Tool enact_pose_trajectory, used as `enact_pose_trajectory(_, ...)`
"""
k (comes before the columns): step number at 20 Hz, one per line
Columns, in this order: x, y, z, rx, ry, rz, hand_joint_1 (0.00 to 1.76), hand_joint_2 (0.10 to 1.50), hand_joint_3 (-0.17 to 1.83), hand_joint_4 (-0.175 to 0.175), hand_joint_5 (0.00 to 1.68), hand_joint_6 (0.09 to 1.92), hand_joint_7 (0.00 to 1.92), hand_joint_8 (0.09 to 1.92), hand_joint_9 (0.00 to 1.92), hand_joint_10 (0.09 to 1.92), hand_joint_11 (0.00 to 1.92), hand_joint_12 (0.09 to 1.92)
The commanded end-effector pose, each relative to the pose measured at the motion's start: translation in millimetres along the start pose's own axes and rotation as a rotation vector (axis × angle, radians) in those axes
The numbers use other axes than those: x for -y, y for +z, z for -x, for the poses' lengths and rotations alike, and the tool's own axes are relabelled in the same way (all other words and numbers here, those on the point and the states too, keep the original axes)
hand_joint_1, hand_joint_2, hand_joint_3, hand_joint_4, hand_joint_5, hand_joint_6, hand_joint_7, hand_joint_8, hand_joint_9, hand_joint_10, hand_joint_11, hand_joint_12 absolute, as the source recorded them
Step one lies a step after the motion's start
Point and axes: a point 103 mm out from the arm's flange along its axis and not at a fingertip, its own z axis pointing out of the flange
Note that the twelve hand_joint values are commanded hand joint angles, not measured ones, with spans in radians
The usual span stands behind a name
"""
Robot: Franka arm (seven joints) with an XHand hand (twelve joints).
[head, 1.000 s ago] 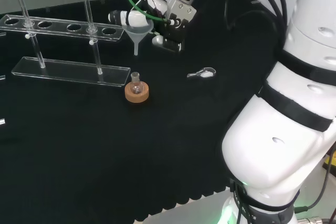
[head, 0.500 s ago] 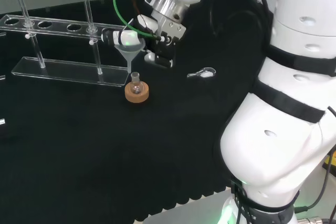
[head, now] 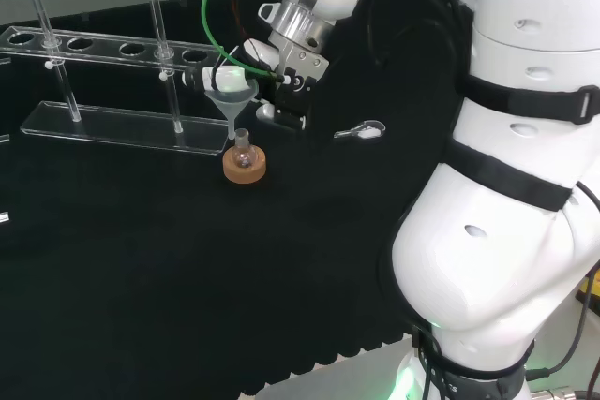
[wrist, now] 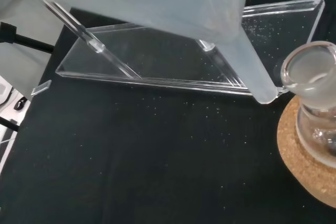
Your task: Place the funnel on the round-bottom flask.
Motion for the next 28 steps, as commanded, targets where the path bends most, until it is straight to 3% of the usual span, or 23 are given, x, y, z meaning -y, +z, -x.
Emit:
enact_pose_trajectory(1, -2.6, -1.6, 2.1, 0.006, 0.008, 0.003, 1.09, 0.69, 0.82, 0.175, 1.50, 1.35, 1.92, 1.15, 1.92, 1.36, 1.92, 1.25)
enact_pose_trajectory(9, -5.3, -25.1, 16.3, 0.021, 0.014, 0.032, 1.09, 0.69, 0.83, 0.175, 1.50, 1.35, 1.92, 1.15, 1.92, 1.36, 1.92, 1.25)
enact_pose_trajectory(28, -17.1, -5.4, 14.6, 0.006, 0.026, -0.012, 1.09, 0.69, 0.85, 0.175, 1.50, 1.36, 1.92, 1.15, 1.92, 1.36, 1.92, 1.25)
